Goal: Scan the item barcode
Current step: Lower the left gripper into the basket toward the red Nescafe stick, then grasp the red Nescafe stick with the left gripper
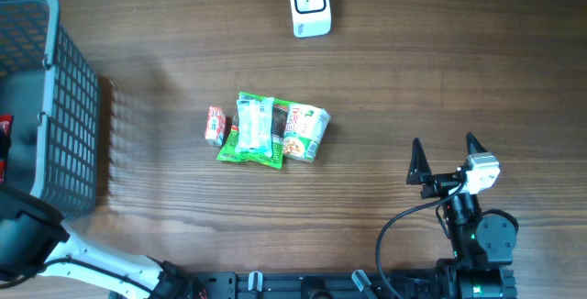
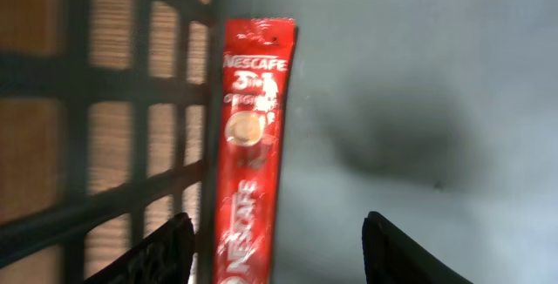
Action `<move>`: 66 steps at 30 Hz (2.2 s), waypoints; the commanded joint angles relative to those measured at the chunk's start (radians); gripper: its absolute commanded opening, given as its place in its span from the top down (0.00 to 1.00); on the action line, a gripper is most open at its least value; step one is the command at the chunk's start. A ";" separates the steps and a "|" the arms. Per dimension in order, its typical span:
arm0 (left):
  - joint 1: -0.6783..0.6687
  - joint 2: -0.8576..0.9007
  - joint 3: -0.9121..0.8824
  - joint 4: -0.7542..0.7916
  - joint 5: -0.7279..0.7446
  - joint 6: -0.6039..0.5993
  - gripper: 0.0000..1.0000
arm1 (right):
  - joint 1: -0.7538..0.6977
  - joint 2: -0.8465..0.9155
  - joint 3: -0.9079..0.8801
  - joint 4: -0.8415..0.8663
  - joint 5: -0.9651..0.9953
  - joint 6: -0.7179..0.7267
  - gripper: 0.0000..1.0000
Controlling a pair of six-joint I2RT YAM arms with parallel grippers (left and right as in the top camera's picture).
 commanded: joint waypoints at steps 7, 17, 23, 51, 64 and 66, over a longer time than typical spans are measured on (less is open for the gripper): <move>-0.029 0.019 -0.136 0.209 -0.067 -0.116 0.38 | -0.001 -0.005 -0.001 0.005 -0.015 -0.010 0.00; -0.022 0.097 -0.138 0.180 -0.041 -0.141 0.38 | -0.001 -0.005 -0.001 0.005 -0.015 -0.010 0.00; -0.040 0.103 -0.137 0.068 -0.037 -0.164 0.50 | -0.001 -0.005 -0.001 0.005 -0.015 -0.010 0.00; -0.084 -0.293 0.074 0.008 -0.005 -0.544 0.96 | -0.001 -0.005 -0.001 0.005 -0.015 -0.010 0.00; -0.108 -0.571 0.071 -0.184 0.044 -0.602 0.35 | -0.001 -0.005 -0.001 0.005 -0.015 -0.010 0.00; -0.102 -0.519 0.071 -0.187 0.019 -0.550 0.34 | -0.001 -0.005 -0.001 0.005 -0.015 -0.010 0.00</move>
